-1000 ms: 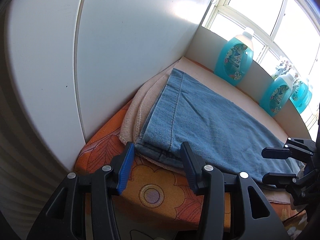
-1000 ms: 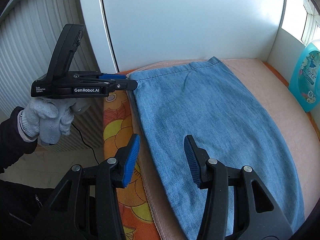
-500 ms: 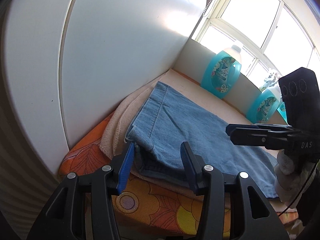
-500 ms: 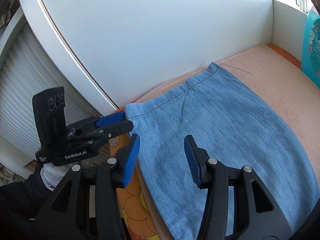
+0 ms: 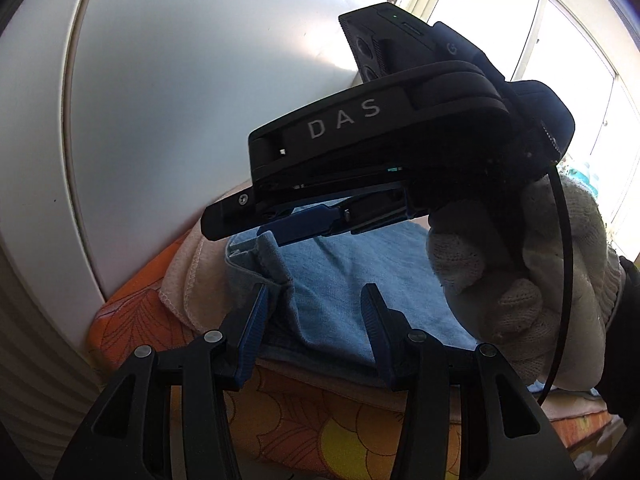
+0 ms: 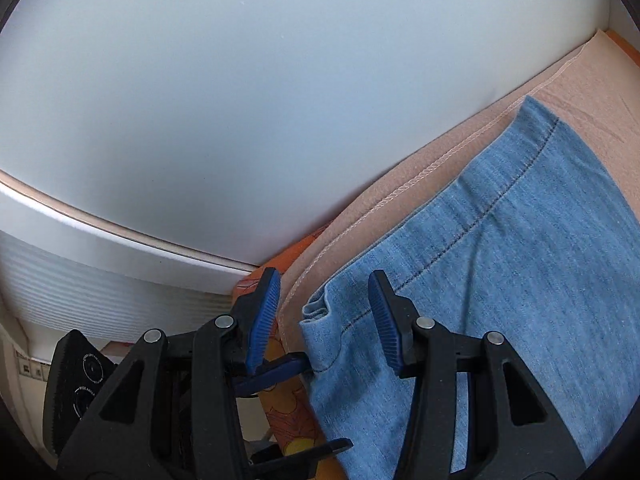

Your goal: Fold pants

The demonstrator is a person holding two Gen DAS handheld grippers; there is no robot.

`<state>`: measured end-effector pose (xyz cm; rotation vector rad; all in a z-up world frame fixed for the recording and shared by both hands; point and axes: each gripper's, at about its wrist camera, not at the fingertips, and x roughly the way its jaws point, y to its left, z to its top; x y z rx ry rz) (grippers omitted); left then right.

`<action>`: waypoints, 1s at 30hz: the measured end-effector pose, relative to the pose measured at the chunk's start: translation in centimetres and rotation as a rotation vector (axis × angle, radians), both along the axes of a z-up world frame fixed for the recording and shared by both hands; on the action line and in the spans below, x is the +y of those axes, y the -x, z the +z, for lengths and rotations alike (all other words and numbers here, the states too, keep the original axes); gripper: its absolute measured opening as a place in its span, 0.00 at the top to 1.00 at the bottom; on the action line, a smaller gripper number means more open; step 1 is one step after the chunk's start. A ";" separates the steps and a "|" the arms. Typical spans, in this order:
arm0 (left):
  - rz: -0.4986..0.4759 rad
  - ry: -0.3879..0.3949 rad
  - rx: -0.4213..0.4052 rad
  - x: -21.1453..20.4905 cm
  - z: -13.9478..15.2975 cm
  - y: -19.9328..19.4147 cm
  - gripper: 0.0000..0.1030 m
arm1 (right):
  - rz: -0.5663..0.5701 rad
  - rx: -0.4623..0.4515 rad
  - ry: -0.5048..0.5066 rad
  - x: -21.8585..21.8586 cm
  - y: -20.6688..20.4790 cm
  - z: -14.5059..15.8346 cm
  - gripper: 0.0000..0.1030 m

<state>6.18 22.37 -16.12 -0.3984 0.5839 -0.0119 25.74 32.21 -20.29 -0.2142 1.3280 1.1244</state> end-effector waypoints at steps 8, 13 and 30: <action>0.061 -0.017 -0.006 0.2 0.1 1.5 0.55 | -0.002 -0.038 0.040 1.0 0.1 -0.9 0.86; 0.102 0.027 0.032 1.7 -0.7 1.7 0.55 | -0.020 -0.014 0.022 0.6 -0.1 -1.0 0.89; 0.025 0.074 -0.001 0.2 -1.0 -0.5 0.55 | 0.065 -0.051 0.080 1.9 0.5 0.3 0.57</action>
